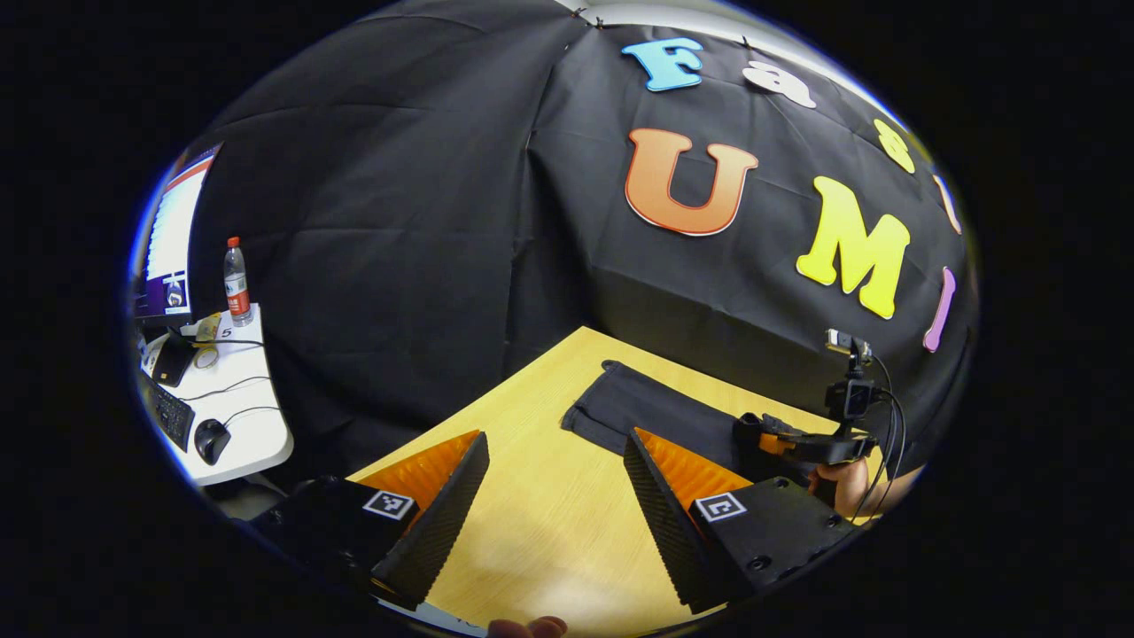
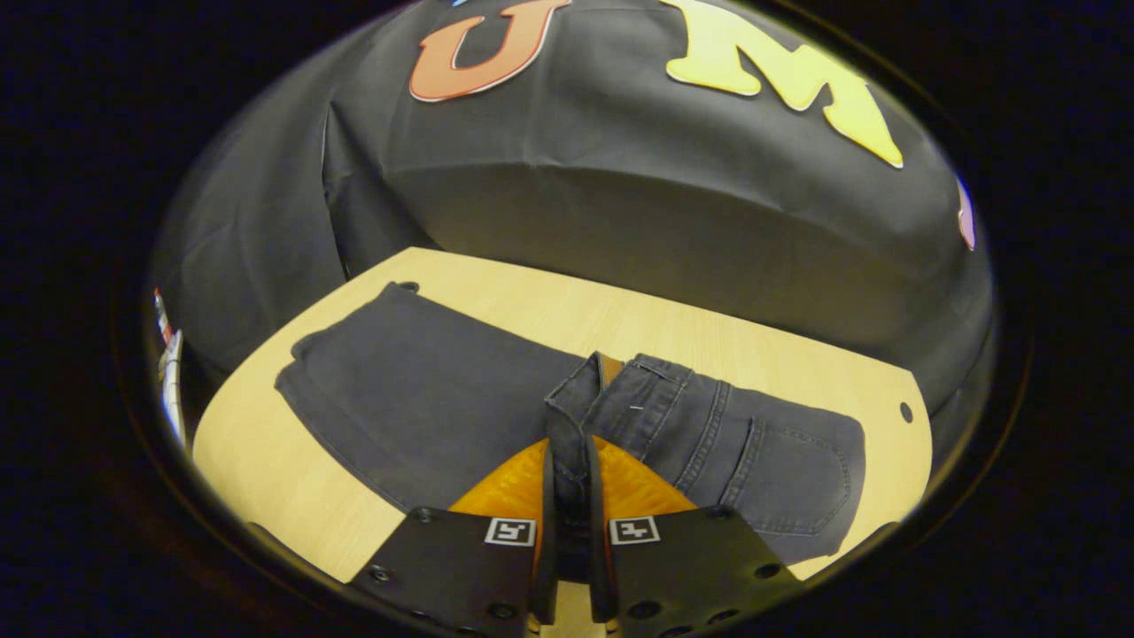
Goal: Grasp the waist and the cuffs of the jeans and fold them to make the two legs overlap; first hold the waist and fold one-third of the jeans toward the cuffs, then hold the cuffs and fold the remaining one-third in the same direction to finish folding.
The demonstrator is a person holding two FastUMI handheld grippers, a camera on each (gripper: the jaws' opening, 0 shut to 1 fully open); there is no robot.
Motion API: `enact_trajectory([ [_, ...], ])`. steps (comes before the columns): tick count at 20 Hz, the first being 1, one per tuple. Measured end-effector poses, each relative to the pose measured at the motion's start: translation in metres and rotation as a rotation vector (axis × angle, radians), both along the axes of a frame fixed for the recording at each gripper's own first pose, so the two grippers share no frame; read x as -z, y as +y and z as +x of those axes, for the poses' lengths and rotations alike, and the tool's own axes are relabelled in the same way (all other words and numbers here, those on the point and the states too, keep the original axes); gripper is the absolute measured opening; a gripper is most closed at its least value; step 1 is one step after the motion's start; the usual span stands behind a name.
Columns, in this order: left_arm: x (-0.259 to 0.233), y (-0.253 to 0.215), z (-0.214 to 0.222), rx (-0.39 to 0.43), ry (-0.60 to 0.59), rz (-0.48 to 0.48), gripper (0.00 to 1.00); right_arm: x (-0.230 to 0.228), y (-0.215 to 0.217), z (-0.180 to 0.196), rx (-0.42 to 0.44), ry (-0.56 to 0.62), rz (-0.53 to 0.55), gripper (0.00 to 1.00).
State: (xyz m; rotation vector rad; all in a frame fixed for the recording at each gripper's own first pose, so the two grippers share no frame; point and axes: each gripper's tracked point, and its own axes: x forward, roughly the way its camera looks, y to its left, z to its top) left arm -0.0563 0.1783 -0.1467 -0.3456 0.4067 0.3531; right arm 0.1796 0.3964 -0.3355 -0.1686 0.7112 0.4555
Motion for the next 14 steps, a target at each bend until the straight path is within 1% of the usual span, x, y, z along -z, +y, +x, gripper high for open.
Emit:
enact_trajectory([
  [2,0.002,0.003,0.001,-0.001,-0.002,-0.007,0.99,0.009,0.003,-0.006,-0.019,0.034,-0.007,0.19],
  [4,0.007,0.003,0.004,0.009,0.004,-0.018,0.99,0.009,0.015,-0.017,-0.062,0.065,0.021,0.34],
  [6,0.008,0.004,0.007,0.020,0.006,-0.029,0.99,0.000,0.028,-0.029,-0.106,0.072,0.066,0.64],
  [8,0.008,0.001,0.015,0.044,-0.015,-0.070,0.99,-0.025,0.026,-0.034,-0.110,0.050,0.111,0.94],
  [10,0.007,0.000,0.031,0.068,-0.048,-0.122,0.99,-0.061,0.017,-0.042,-0.128,0.025,0.156,0.94],
  [11,0.007,0.001,0.040,0.071,-0.059,-0.145,0.99,-0.081,0.010,-0.045,-0.143,-0.005,0.161,0.98],
  [13,0.009,0.003,0.057,0.072,-0.089,-0.193,0.99,-0.123,-0.013,-0.054,-0.174,-0.074,0.162,1.00],
  [14,0.009,0.006,0.067,0.073,-0.107,-0.214,0.99,-0.143,-0.027,-0.060,-0.183,-0.107,0.160,0.98],
])
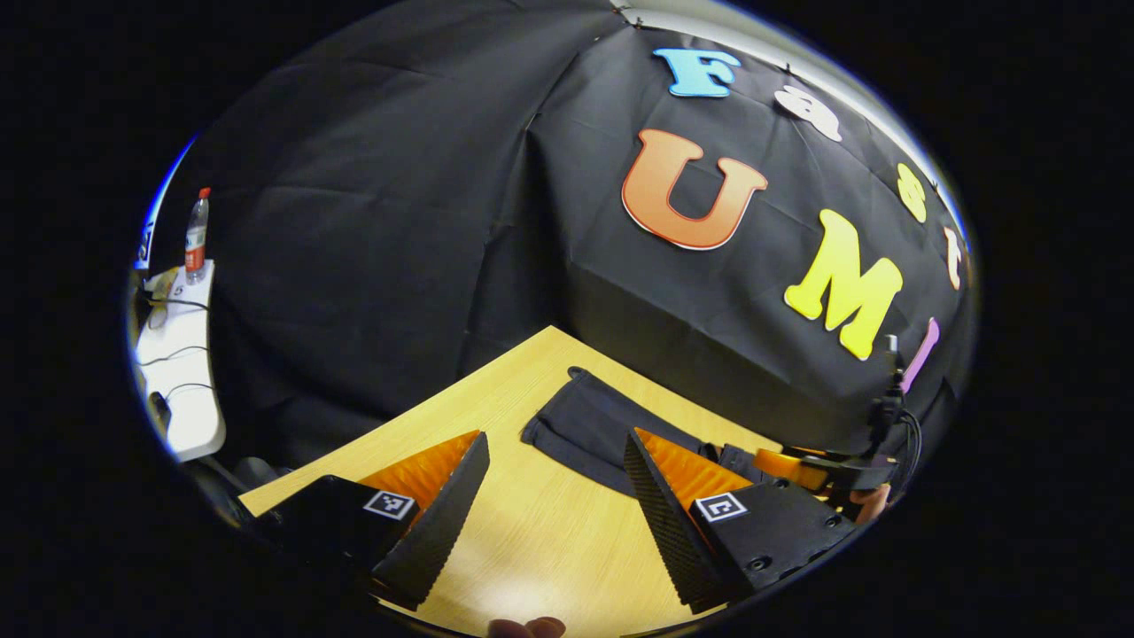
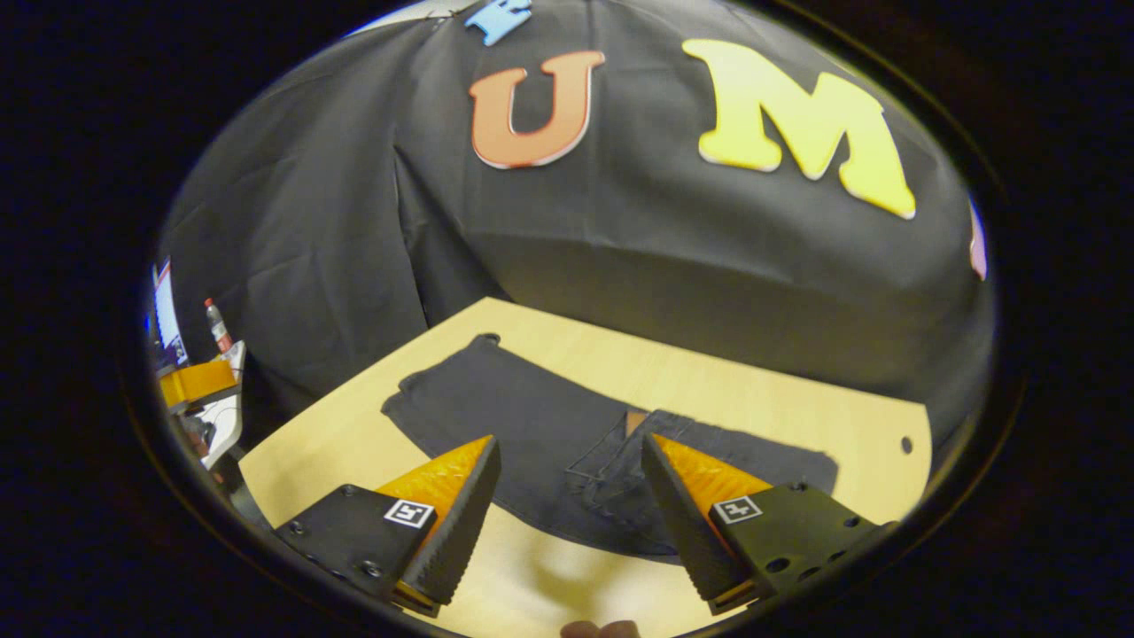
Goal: Grasp the waist and the cuffs of the jeans and fold them to make the two legs overlap; first hold the waist and fold one-third of the jeans toward the cuffs, then hold the cuffs and fold the remaining one-third in the same direction to finish folding.
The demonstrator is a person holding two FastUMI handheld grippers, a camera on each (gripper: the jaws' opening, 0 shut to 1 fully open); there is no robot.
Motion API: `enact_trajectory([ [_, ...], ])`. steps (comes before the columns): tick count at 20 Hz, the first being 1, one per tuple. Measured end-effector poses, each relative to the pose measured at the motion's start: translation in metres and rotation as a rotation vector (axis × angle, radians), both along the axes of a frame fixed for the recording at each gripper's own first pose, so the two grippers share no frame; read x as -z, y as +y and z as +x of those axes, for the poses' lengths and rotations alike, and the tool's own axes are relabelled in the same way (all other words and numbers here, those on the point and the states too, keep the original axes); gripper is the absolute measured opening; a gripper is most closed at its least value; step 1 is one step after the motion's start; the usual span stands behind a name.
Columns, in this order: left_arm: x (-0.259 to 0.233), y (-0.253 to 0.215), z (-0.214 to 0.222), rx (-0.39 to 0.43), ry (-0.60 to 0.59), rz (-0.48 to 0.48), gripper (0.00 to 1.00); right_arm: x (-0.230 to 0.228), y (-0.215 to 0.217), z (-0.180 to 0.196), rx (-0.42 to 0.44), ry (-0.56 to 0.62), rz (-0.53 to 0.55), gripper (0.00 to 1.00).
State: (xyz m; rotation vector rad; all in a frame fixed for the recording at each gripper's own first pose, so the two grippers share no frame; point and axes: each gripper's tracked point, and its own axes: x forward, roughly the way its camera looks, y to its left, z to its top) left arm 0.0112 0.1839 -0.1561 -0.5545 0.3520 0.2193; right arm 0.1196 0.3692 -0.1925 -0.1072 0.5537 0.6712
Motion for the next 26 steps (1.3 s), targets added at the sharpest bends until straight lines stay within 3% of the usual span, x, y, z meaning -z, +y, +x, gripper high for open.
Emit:
enact_trajectory([
  [5,0.035,-0.001,0.047,0.004,0.029,-0.158,0.99,-0.071,-0.070,-0.017,0.051,-0.062,0.024,0.98],
  [7,0.064,-0.004,0.062,0.017,0.081,-0.226,0.99,-0.085,-0.100,-0.020,0.080,-0.090,-0.021,0.93],
  [8,0.072,-0.009,0.069,0.023,0.089,-0.273,0.99,-0.089,-0.115,-0.024,0.091,-0.097,-0.039,0.98],
  [10,0.087,-0.014,0.082,0.011,0.102,-0.361,0.99,-0.095,-0.148,-0.030,0.135,-0.108,-0.069,0.98],
  [14,0.107,-0.005,0.110,-0.085,0.076,-0.506,0.99,-0.082,-0.199,-0.042,0.220,-0.059,-0.110,0.94],
  [17,0.121,-0.006,0.129,-0.172,0.062,-0.747,0.98,-0.083,-0.215,-0.050,0.253,-0.052,-0.123,0.96],
  [21,0.148,-0.002,0.140,-0.229,0.109,-0.834,0.98,-0.087,-0.230,-0.051,0.289,-0.057,-0.132,0.94],
  [26,0.148,-0.001,0.160,-0.245,0.103,-0.900,0.98,-0.079,-0.244,-0.050,0.334,-0.025,-0.126,0.94],
])
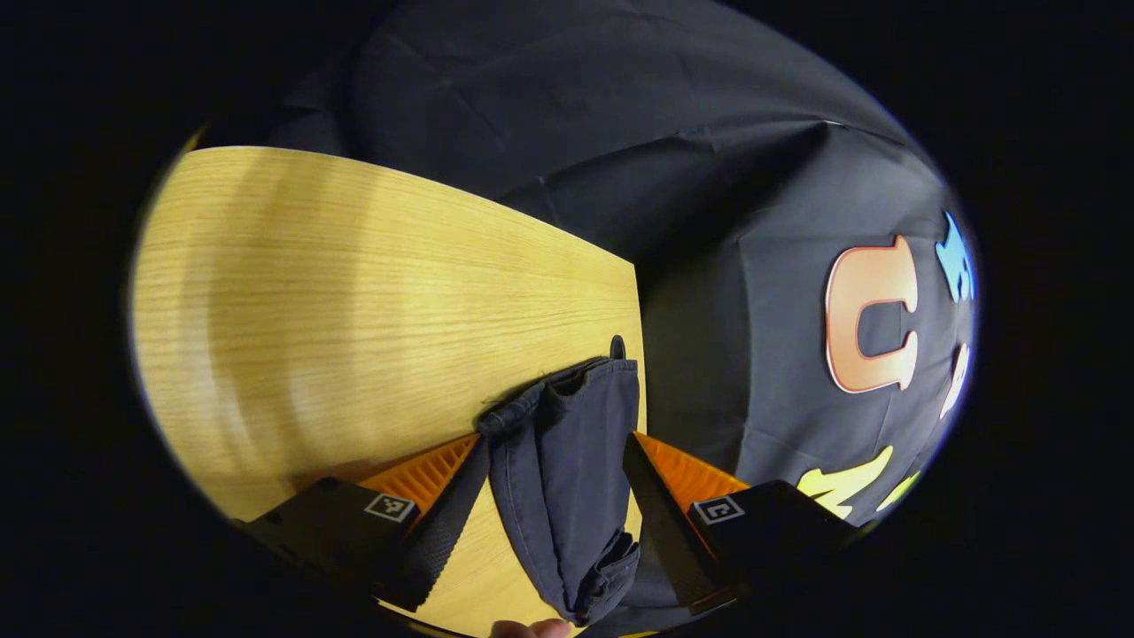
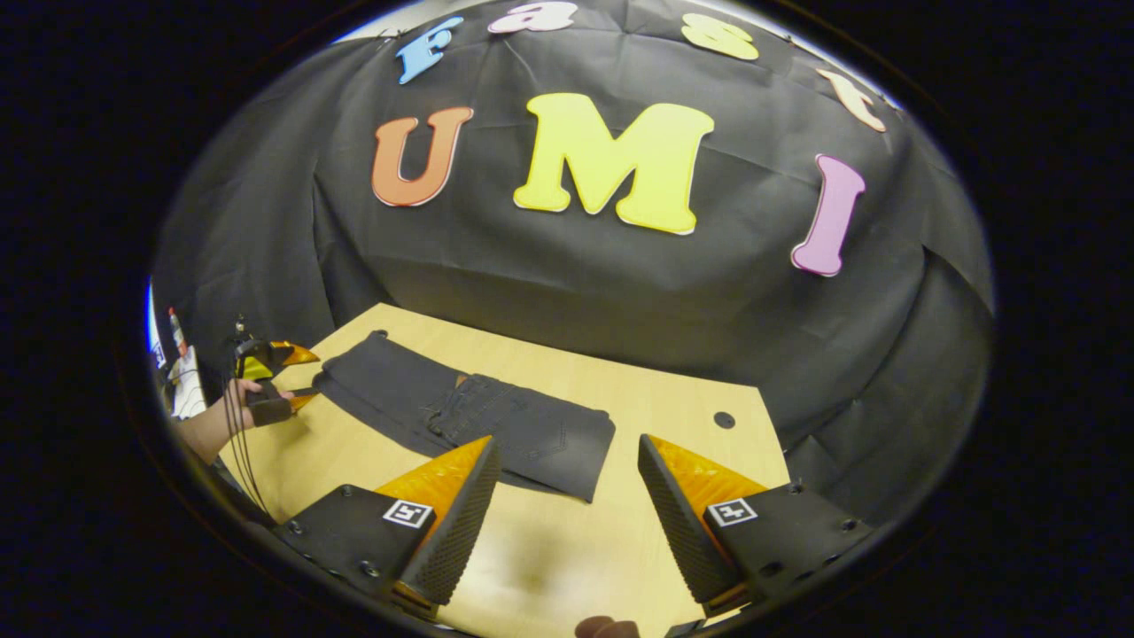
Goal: Grasp the waist and the cuffs of the jeans and fold them to make the two legs overlap; first hold the waist and fold one-third of the jeans toward the cuffs, then hold the cuffs and fold the remaining one-third in the same direction to finish folding.
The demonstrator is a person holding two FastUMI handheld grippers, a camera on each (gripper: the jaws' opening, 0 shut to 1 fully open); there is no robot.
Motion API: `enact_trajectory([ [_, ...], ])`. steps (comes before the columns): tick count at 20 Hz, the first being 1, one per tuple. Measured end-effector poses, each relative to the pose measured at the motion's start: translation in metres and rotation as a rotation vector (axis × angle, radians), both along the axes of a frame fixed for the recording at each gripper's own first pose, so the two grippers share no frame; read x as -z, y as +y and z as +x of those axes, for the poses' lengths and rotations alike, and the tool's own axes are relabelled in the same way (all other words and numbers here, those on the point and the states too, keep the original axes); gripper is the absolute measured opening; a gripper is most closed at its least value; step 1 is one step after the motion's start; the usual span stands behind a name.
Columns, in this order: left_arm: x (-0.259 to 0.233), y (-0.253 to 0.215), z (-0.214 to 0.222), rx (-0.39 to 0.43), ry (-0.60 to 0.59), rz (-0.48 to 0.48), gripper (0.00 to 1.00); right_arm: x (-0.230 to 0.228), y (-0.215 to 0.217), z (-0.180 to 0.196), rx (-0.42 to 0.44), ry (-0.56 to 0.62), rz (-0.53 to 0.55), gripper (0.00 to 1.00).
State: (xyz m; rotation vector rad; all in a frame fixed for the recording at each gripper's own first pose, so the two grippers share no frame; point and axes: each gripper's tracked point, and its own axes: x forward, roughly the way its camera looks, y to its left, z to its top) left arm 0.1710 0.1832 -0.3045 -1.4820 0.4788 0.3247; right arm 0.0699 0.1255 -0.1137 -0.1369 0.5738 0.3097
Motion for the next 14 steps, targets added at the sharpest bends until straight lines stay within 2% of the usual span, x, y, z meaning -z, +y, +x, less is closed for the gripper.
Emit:
enact_trajectory([
  [6,0.008,-0.003,0.026,0.019,0.008,-0.025,0.95,0.006,-0.008,0.005,0.035,0.025,0.001,0.96],
  [7,0.010,-0.004,0.031,0.017,0.014,-0.040,0.86,0.008,-0.009,0.005,0.045,0.034,0.004,0.94],
  [8,0.013,-0.005,0.036,0.014,0.017,-0.060,0.71,0.010,-0.013,0.005,0.056,0.042,0.005,0.96],
  [9,0.014,-0.005,0.040,0.010,0.015,-0.076,0.81,0.011,-0.015,0.004,0.065,0.048,0.006,0.96],
  [10,0.014,-0.006,0.043,0.013,0.014,-0.084,0.69,0.013,-0.017,0.002,0.074,0.053,0.004,0.99],
  [11,0.015,-0.007,0.044,0.024,0.019,-0.074,0.63,0.013,-0.018,0.001,0.080,0.055,0.003,0.94],
  [12,0.020,-0.008,0.043,0.043,0.036,-0.050,0.70,0.013,-0.020,0.000,0.086,0.055,0.002,0.94],
  [13,0.025,-0.009,0.041,0.058,0.052,-0.027,0.49,0.012,-0.022,-0.002,0.092,0.051,0.003,0.94],
  [14,0.030,-0.010,0.039,0.067,0.076,-0.016,0.42,0.011,-0.026,-0.004,0.101,0.044,0.003,0.94],
])
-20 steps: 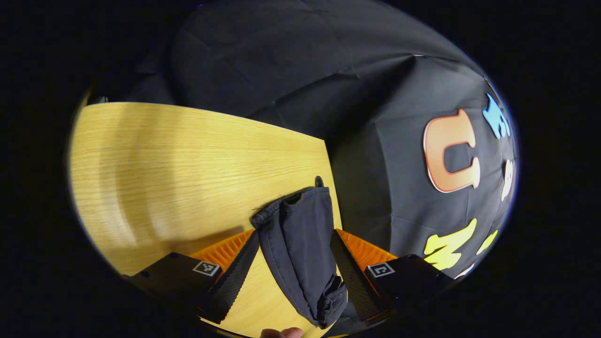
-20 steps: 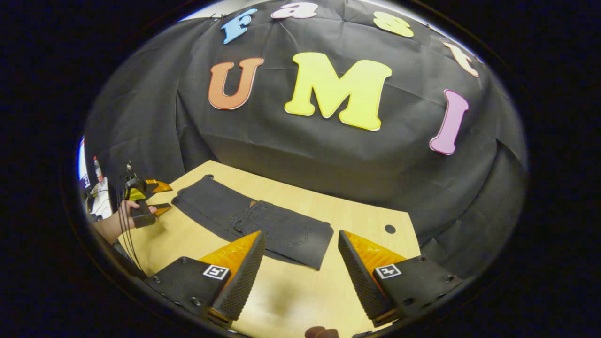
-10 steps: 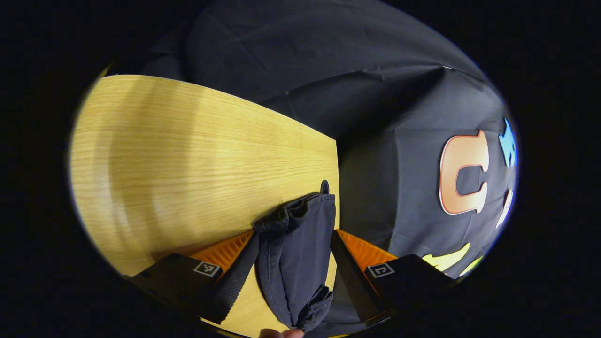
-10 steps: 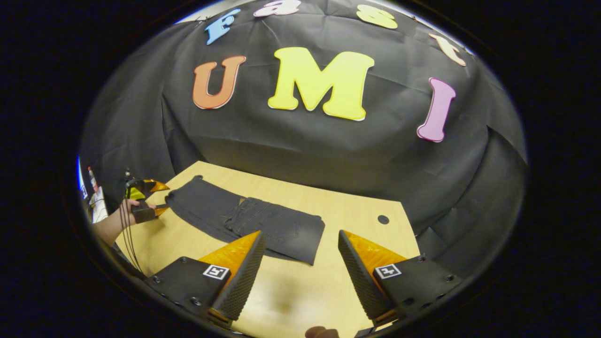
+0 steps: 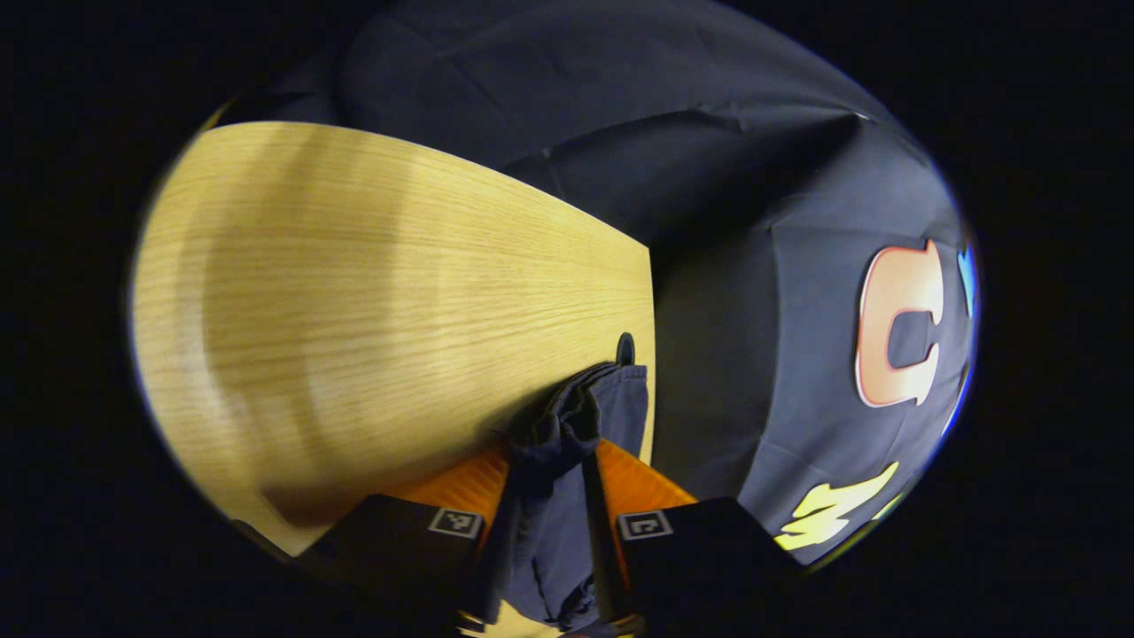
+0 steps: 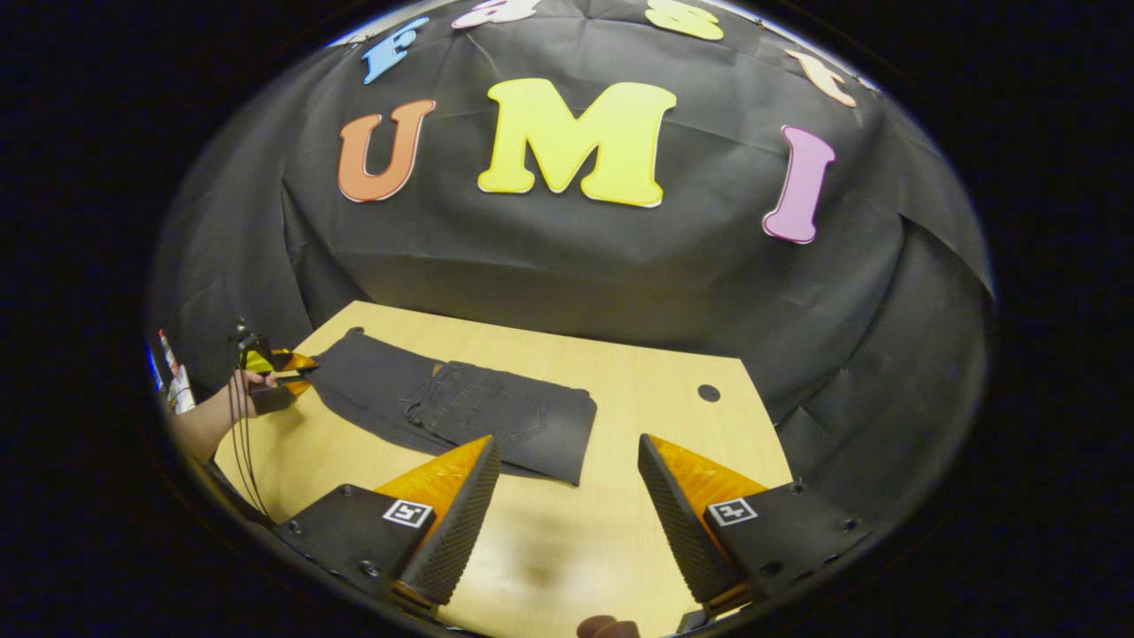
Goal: Grasp the waist and the cuffs of the jeans and fold them to make the two legs overlap; first hold the waist and fold one-third of the jeans toward the cuffs, then hold the cuffs and fold the remaining one-third in the same direction to finish folding.
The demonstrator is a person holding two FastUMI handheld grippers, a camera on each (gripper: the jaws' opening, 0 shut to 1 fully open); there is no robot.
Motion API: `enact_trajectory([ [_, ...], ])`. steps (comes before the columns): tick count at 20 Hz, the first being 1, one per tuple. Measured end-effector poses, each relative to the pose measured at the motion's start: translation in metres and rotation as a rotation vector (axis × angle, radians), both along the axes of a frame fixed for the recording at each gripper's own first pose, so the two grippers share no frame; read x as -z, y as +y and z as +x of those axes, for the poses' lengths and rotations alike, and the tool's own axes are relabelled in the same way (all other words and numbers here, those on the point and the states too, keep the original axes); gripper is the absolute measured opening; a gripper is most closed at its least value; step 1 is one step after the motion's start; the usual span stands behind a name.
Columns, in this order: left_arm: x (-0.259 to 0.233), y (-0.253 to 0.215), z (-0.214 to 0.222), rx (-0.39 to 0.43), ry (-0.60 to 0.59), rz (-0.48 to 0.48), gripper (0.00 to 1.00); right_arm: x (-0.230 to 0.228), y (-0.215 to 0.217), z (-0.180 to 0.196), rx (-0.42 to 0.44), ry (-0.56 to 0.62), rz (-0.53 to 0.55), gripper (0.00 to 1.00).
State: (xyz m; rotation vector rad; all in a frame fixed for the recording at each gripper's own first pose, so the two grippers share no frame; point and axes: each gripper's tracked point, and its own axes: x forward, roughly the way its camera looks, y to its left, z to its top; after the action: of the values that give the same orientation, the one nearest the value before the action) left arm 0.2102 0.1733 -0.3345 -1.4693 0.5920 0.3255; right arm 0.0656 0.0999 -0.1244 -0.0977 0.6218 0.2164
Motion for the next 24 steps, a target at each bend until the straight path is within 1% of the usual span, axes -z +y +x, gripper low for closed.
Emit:
enact_trajectory([
  [1,0.000,-0.003,-0.001,0.014,0.005,0.006,0.17,-0.003,-0.004,-0.001,0.014,-0.010,-0.001,0.94],
  [2,-0.006,-0.002,-0.002,0.019,-0.003,0.006,0.21,-0.006,-0.006,-0.004,0.025,-0.020,0.008,0.94],
  [3,-0.015,-0.004,0.002,0.017,-0.032,0.005,0.13,-0.008,-0.009,-0.007,0.034,-0.025,0.017,0.94],
  [5,-0.041,-0.009,0.008,0.038,-0.086,0.055,0.10,-0.011,-0.020,-0.015,0.058,-0.034,0.026,0.94],
  [8,-0.098,-0.031,0.015,0.122,-0.185,0.195,0.08,-0.020,-0.040,-0.026,0.105,-0.062,0.064,0.94],
  [10,-0.141,-0.058,0.017,0.171,-0.257,0.265,0.08,-0.028,-0.055,-0.036,0.137,-0.088,0.091,0.94],
  [12,-0.179,-0.090,0.016,0.213,-0.321,0.328,0.08,-0.032,-0.070,-0.045,0.165,-0.100,0.113,0.94],
  [13,-0.195,-0.108,0.016,0.235,-0.351,0.363,0.08,-0.033,-0.079,-0.050,0.183,-0.105,0.125,0.96],
  [14,-0.210,-0.130,0.017,0.264,-0.380,0.397,0.08,-0.034,-0.087,-0.054,0.199,-0.109,0.133,0.94],
  [15,-0.222,-0.155,0.019,0.303,-0.410,0.434,0.08,-0.035,-0.098,-0.060,0.219,-0.115,0.137,0.96],
  [17,-0.237,-0.209,0.019,0.396,-0.460,0.504,0.08,-0.038,-0.120,-0.073,0.253,-0.125,0.132,0.96],
  [18,-0.242,-0.232,0.012,0.441,-0.482,0.533,0.08,-0.038,-0.132,-0.080,0.270,-0.128,0.126,0.94],
  [19,-0.244,-0.258,0.008,0.488,-0.503,0.564,0.08,-0.039,-0.143,-0.086,0.292,-0.133,0.124,0.94],
  [21,-0.240,-0.304,-0.003,0.583,-0.544,0.621,0.08,-0.039,-0.165,-0.095,0.335,-0.139,0.117,0.94],
  [22,-0.233,-0.329,-0.001,0.624,-0.556,0.640,0.08,-0.036,-0.176,-0.100,0.351,-0.130,0.104,0.94],
  [23,-0.223,-0.351,-0.001,0.659,-0.555,0.658,0.08,-0.036,-0.187,-0.104,0.364,-0.127,0.094,0.99],
  [24,-0.210,-0.371,-0.001,0.692,-0.553,0.679,0.08,-0.039,-0.199,-0.106,0.381,-0.130,0.089,0.94],
])
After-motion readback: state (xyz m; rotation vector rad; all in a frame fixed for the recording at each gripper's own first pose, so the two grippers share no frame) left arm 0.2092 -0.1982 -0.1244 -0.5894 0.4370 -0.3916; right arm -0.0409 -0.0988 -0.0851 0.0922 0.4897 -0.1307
